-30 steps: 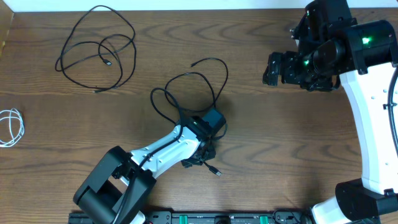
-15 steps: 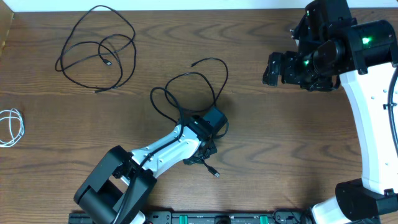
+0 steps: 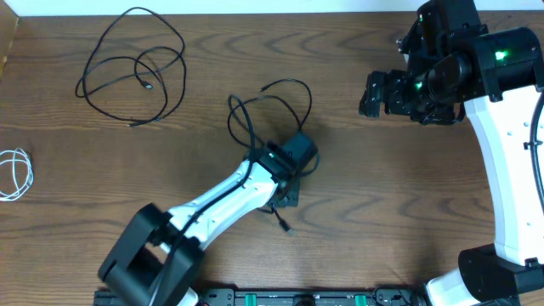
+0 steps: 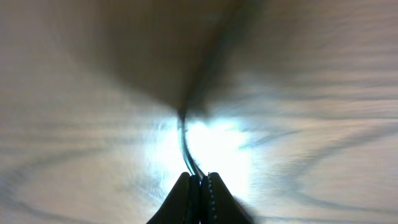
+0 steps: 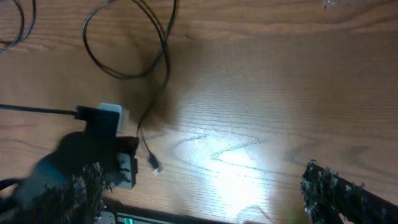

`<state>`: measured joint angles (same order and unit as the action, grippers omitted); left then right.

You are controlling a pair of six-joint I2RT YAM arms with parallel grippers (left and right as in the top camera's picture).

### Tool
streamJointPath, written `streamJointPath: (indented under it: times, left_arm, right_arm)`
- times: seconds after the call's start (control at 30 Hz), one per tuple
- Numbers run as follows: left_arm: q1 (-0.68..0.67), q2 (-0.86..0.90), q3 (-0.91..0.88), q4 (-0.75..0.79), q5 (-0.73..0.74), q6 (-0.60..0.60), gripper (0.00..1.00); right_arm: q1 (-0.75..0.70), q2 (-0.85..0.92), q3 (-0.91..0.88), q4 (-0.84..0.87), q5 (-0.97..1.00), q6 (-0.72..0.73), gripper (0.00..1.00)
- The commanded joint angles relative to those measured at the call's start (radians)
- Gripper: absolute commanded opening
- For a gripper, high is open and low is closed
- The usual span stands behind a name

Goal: Untangle cables

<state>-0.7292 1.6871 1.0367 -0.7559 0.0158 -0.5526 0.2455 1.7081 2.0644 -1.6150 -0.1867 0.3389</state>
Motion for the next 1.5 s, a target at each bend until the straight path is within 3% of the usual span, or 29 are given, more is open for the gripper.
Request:
streamJointPath:
  times: [0.0,0.17,0.3,0.37,0.47,0.67,0.77,0.8,0.97,1.27,1.47]
  left_arm:
    - [0.023,-0.067,0.069,-0.023,-0.093,0.191,0.07]
    - [0.101,-0.089,0.117,-0.032,-0.177,0.261,0.07]
    - [0.183,-0.088,0.125,-0.032,-0.120,0.220,0.08]
    - [0.209,-0.086,0.125,-0.029,-0.086,0.166,0.21]
    - [0.233,-0.086,0.125,0.002,-0.079,0.071,0.31]
    - [0.219,-0.079,0.104,0.158,0.025,0.060,0.37]
    - [0.201,-0.052,0.079,0.256,0.031,0.061,0.60]
    - [0.199,-0.037,0.078,0.276,0.016,0.061,0.63]
    - [0.213,0.039,0.078,0.344,-0.097,0.079,0.63]
    - [0.225,0.171,0.078,0.400,-0.108,0.322,0.68]
    - [0.225,0.193,0.078,0.449,-0.119,0.331,0.69]
  right_arm:
    - [0.004,-0.010,0.002,-0.001,0.004,-0.011,0.99]
    - [0.004,-0.010,0.002,-0.001,0.004,-0.011,0.99]
    - [0.004,-0.010,0.002,-0.001,0.004,-0.011,0.99]
    - [0.004,-0.010,0.002,-0.001,0.004,-0.011,0.99]
    - [0.004,-0.010,0.002,-0.001,0.004,-0.011,0.99]
    - [0.004,-0.010,0.002,-0.001,0.004,-0.011,0.99]
    - [0.004,-0.010,0.002,-0.001,0.004,-0.011,0.99]
    - [0.004,-0.010,0.002,-0.001,0.004,-0.011,0.99]
    - [0.005,-0.010,0.002,-0.001,0.004,-0.011,0.99]
    - [0.004,-0.010,0.002,-0.001,0.004,-0.011,0.99]
    - [0.005,-0.010,0.002,-0.001,0.004,-0.011,0.99]
